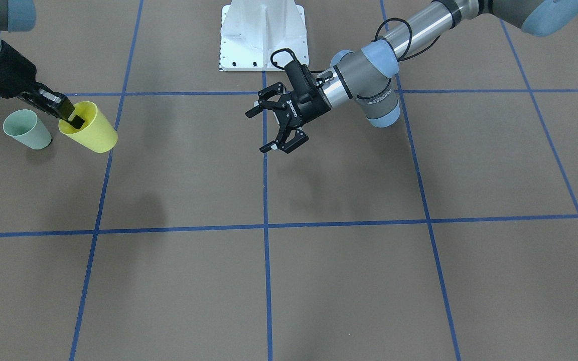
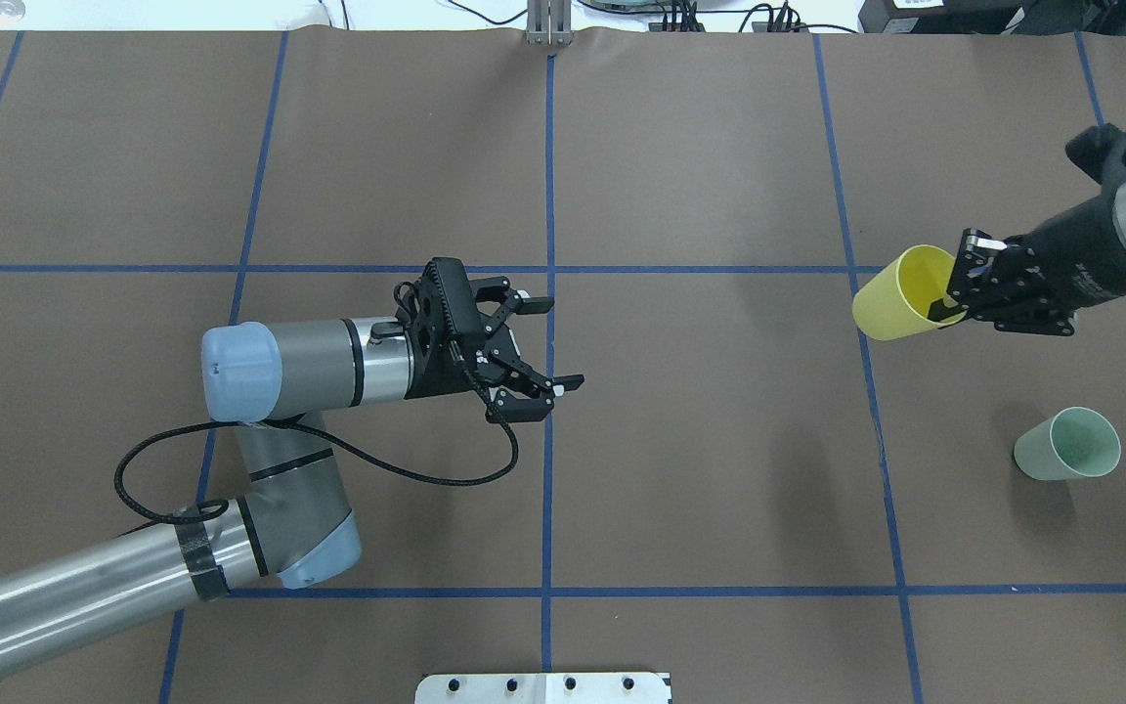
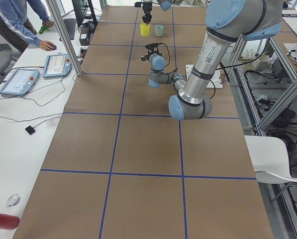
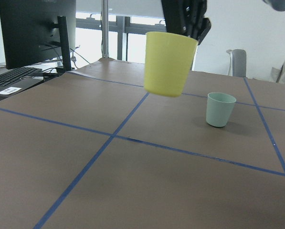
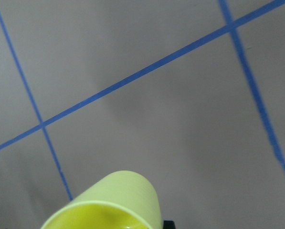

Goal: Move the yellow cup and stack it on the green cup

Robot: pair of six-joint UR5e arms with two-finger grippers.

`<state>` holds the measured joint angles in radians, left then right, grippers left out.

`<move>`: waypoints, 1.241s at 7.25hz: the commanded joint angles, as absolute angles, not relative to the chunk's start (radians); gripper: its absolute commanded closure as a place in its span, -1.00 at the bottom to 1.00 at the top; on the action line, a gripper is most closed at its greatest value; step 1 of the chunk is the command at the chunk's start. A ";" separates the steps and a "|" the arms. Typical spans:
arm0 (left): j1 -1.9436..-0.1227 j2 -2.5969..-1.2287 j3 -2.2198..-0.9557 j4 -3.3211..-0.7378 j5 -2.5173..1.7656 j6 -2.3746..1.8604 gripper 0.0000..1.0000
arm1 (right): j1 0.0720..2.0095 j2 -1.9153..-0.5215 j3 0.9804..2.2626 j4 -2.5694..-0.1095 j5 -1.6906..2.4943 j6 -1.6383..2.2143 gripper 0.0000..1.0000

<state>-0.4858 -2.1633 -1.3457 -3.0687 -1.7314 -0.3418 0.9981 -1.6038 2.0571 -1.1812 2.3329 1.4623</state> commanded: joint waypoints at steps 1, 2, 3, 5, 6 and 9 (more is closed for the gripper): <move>-0.518 -2.112 -1.338 -3.060 -1.691 -0.360 -0.99 | 1.037 -1.853 2.135 -1.181 2.287 1.285 1.00; -0.520 -2.111 -1.327 -3.059 -1.672 -0.367 -0.99 | 1.051 -1.938 2.164 -1.181 2.286 1.228 1.00; -0.520 -2.111 -1.325 -3.059 -1.672 -0.367 -0.99 | 1.051 -1.977 2.166 -1.183 2.283 1.194 1.00; -0.518 -2.111 -1.325 -3.059 -1.672 -0.365 -0.99 | 1.032 -2.016 2.155 -1.183 2.249 1.134 1.00; -0.517 -2.112 -1.325 -3.059 -1.672 -0.365 -0.99 | 1.032 -2.010 2.140 -1.183 2.243 1.131 1.00; -0.514 -2.112 -1.324 -3.057 -1.672 -0.364 -0.98 | 1.028 -1.996 2.105 -1.181 2.238 1.117 1.00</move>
